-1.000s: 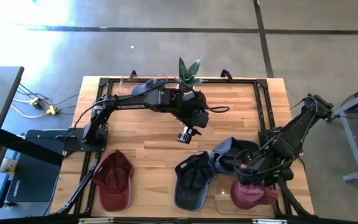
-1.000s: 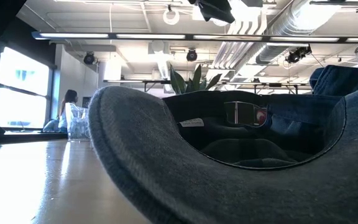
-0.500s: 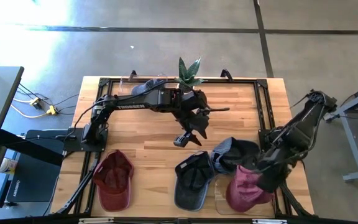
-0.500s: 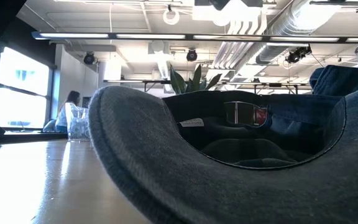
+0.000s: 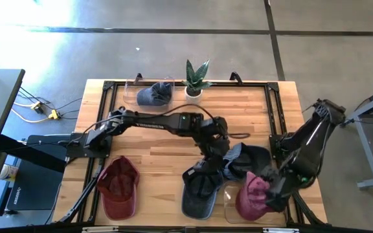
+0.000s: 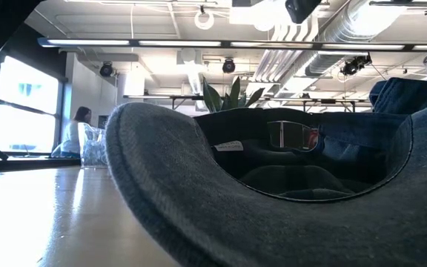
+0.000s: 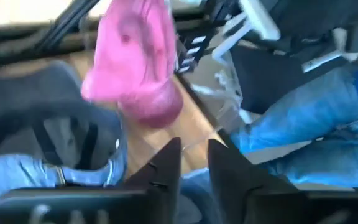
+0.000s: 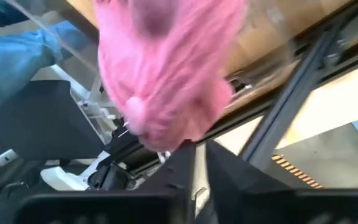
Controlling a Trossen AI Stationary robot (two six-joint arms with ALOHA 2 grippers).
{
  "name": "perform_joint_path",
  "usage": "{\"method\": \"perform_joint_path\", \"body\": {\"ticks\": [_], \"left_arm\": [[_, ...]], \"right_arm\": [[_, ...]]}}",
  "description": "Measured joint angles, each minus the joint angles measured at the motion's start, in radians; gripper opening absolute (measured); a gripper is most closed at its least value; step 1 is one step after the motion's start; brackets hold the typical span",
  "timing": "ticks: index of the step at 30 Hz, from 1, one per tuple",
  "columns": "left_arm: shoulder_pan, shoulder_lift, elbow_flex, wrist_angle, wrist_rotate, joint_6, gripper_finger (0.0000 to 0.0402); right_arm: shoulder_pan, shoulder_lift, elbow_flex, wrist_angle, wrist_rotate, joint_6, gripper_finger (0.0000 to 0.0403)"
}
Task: Pick & Place hat
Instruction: Put the top red cap into the bottom transparent bin
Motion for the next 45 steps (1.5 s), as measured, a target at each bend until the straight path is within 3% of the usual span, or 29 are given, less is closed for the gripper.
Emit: {"method": "perform_joint_path", "body": {"ticks": [3, 6, 10, 13, 15, 20, 23, 27, 30, 34, 39, 45], "left_arm": [[-0.002, -0.003, 0.002, -0.014, -0.061, -0.005, 0.0035], [0.003, -0.005, 0.003, -0.03, -0.11, 0.007, 0.0007], [0.014, -0.024, 0.0, -0.1, -0.138, 0.032, 0.0008], [0.026, -0.04, 0.005, -0.128, -0.175, 0.06, 0.0008], [0.034, -0.045, 0.002, -0.167, -0.2, 0.077, 0.0006], [0.047, -0.06, 0.004, -0.165, -0.204, 0.083, 0.0001], [0.045, -0.057, 0.003, -0.187, -0.21, 0.081, 0.0001], [0.044, -0.057, 0.003, -0.233, -0.244, 0.084, 0.0001], [0.045, -0.057, 0.002, -0.281, -0.271, 0.099, 0.0001], [0.045, -0.057, 0.002, -0.311, -0.293, 0.117, 0.0001], [0.045, -0.057, 0.002, -0.309, -0.286, 0.125, 0.0001], [0.045, -0.057, 0.002, -0.314, -0.262, 0.148, 0.0001]], "right_arm": [[0.048, 0.047, -0.001, 0.089, -0.008, 0.049, 0.0006], [0.078, 0.074, -0.001, 0.234, 0.013, 0.136, 0.0016], [0.089, 0.087, -0.001, 0.447, 0.177, 0.3, 0.001], [0.088, 0.088, -0.001, 0.504, 0.305, 0.378, 0.0003], [0.08, 0.084, -0.001, 0.479, 0.281, 0.421, 0.0008], [0.073, 0.063, -0.001, 0.399, 0.067, 0.521, 0.0021], [0.074, 0.043, -0.001, 0.399, 0.031, 0.541, 0.0044], [0.058, -0.024, 0.0, 0.377, 0.105, 0.563, 0.0112], [0.039, -0.053, 0.0, 0.263, 0.156, 0.566, 0.0176], [0.012, -0.082, 0.0, 0.047, 0.121, 0.572, 0.0239], [-0.005, -0.122, -0.024, -0.028, 0.165, 0.563, 0.0244], [-0.013, -0.248, -0.316, 0.28, 0.149, 0.56, 0.0238]]}}
